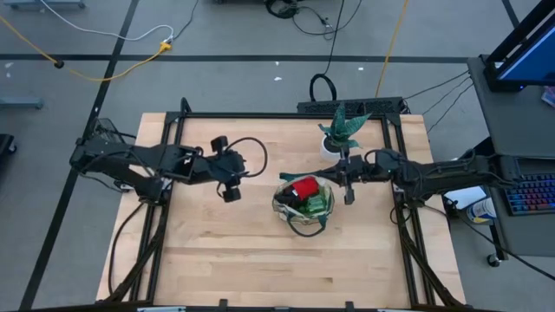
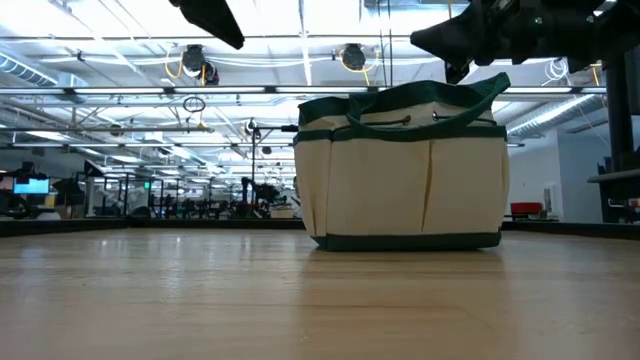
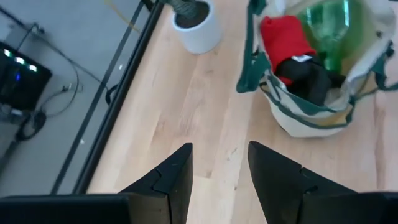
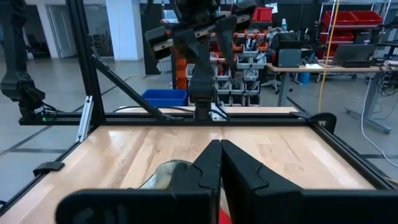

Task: Pick & Place Garden tools in Gardening bag
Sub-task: Return to Home Position

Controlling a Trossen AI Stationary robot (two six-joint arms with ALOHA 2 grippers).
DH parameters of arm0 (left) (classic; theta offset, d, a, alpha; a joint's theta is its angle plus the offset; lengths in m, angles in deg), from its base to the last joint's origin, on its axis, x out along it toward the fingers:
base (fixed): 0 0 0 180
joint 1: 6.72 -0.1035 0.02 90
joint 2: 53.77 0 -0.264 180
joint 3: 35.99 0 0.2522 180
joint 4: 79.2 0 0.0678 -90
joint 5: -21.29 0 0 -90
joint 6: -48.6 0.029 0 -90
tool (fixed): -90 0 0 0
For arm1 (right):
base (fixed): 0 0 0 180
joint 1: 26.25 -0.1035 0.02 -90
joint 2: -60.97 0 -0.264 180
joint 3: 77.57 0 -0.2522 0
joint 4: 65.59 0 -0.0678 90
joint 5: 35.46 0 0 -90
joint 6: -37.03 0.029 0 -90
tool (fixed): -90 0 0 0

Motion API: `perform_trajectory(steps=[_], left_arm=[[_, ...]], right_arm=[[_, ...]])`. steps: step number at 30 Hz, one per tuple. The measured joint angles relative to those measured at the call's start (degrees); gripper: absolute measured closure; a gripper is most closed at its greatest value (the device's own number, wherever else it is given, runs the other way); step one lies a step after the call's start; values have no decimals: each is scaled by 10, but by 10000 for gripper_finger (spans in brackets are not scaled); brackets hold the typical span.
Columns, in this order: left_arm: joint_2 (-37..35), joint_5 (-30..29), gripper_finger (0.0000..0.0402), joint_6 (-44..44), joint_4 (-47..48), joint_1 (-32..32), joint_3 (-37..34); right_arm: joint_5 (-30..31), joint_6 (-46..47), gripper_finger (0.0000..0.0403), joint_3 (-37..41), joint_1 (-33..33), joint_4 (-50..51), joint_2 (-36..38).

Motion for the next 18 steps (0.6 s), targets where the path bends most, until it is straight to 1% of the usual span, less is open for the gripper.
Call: perform_trajectory(steps=[3,8,13,18], left_arm=[[0,-6,243,-23,0,-4,0],[-2,-30,243,-28,0,-17,0],[-20,-34,243,-56,0,-39,0],[-51,-30,243,-59,4,-51,0]], right_arm=[[0,8,399,0,0,2,8],[0,42,399,0,0,34,38],[0,52,399,0,0,69,86],[0,50,399,0,0,102,130]])
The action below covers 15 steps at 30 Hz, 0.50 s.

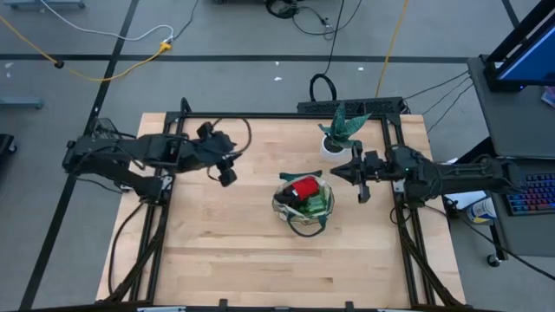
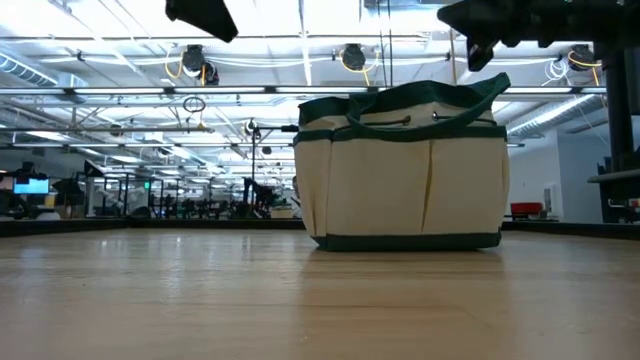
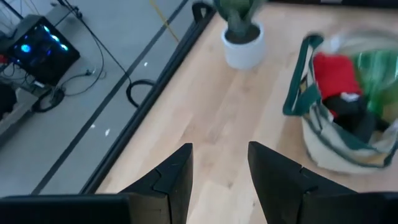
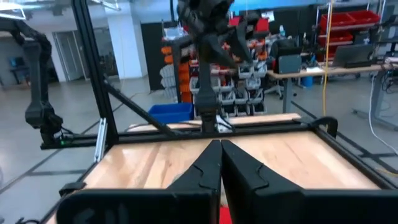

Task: Pick & Place Garden tools in Gardening bag
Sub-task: Return to Home Position

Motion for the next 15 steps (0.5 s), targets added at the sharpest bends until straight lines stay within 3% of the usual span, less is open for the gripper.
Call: perform_trajectory(steps=[15], left_arm=[[-122,1,243,3,0,-4,-7]], right_arm=[[0,-1,399,0,0,76,74]])
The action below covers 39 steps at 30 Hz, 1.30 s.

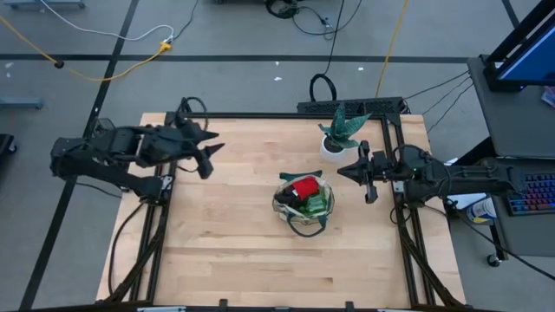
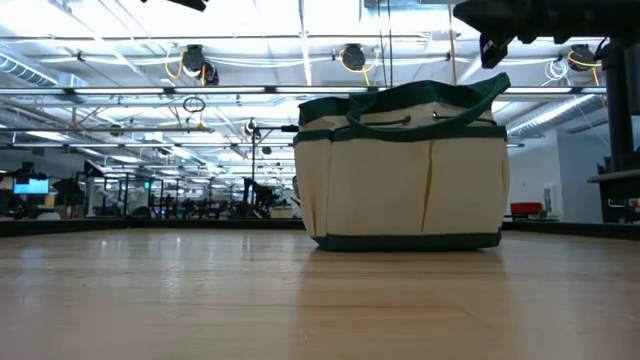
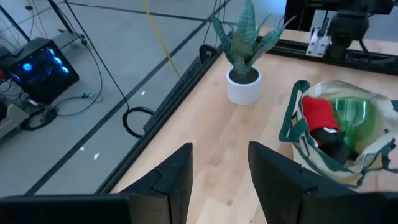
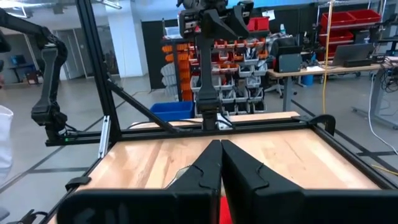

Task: Pick & Place Garden tools in Gardening bag
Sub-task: Return to Home Position

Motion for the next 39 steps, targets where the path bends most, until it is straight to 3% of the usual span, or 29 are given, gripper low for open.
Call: perform_trajectory(steps=[10,20,39], left_arm=[[-101,1,243,-23,10,0,-52],[-210,2,243,-67,-8,0,-161],[-402,52,243,-71,-129,0,-362]], right_arm=[[0,2,399,0,0,8,11],[0,0,399,0,0,30,25],[0,-13,399,0,0,31,25]])
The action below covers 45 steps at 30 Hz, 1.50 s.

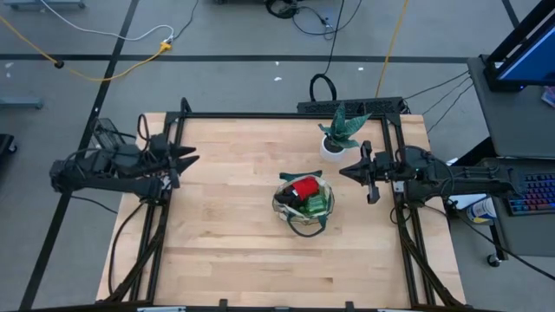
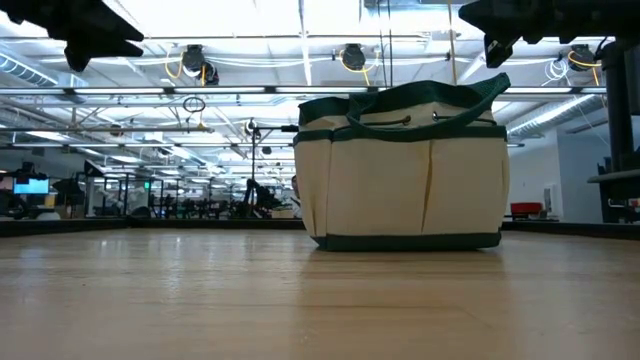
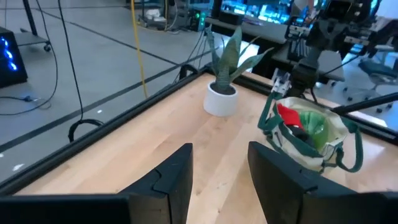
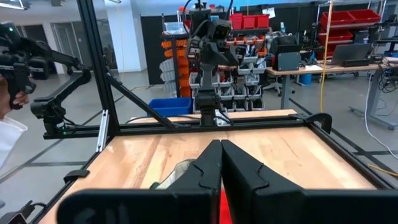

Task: Pick & Place Garden tools in Gardening bag
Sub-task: Return to Home Position

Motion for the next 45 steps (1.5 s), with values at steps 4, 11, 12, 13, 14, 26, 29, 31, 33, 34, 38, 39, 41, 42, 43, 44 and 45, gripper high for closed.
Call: perform_trajectory(steps=[4,11,12,13,14,26,29,31,33,34,38,39,41,42,43,44,45], left_arm=[[-36,-1,243,1,-11,0,-26],[-92,-1,243,0,-12,0,-60],[-100,-1,243,0,-12,0,-64],[-108,-1,243,0,-12,0,-68],[-115,-1,243,1,-11,0,-72],[-158,22,243,44,-7,0,-78],[-158,28,243,45,-7,0,-78],[-158,28,243,46,-6,0,-78],[-158,28,243,46,-3,0,-78],[-158,28,243,46,0,0,-78],[-158,29,243,44,1,0,-78],[-158,29,243,44,1,0,-78],[-158,29,243,44,1,0,-78],[-158,29,243,44,1,0,-78],[-158,29,243,44,1,0,-78],[-158,29,243,44,1,0,-78],[-158,29,243,42,0,0,-78]], right_arm=[[0,0,399,0,0,7,0],[0,4,399,0,0,11,0],[0,3,399,0,0,13,0],[0,3,399,0,0,16,0],[0,3,399,0,0,18,0],[0,-3,399,92,0,-78,55],[0,-4,399,115,0,-86,92],[-1,-1,399,125,0,-82,117],[-2,3,399,132,0,-67,139],[-1,4,399,135,0,-53,151],[-2,4,399,146,0,-27,189],[-2,4,399,148,0,-27,197],[-2,4,399,151,0,-21,211],[-2,3,399,151,0,-15,218],[-2,2,399,151,0,-8,225],[-2,2,399,151,0,0,232],[-2,2,399,151,0,8,239]])
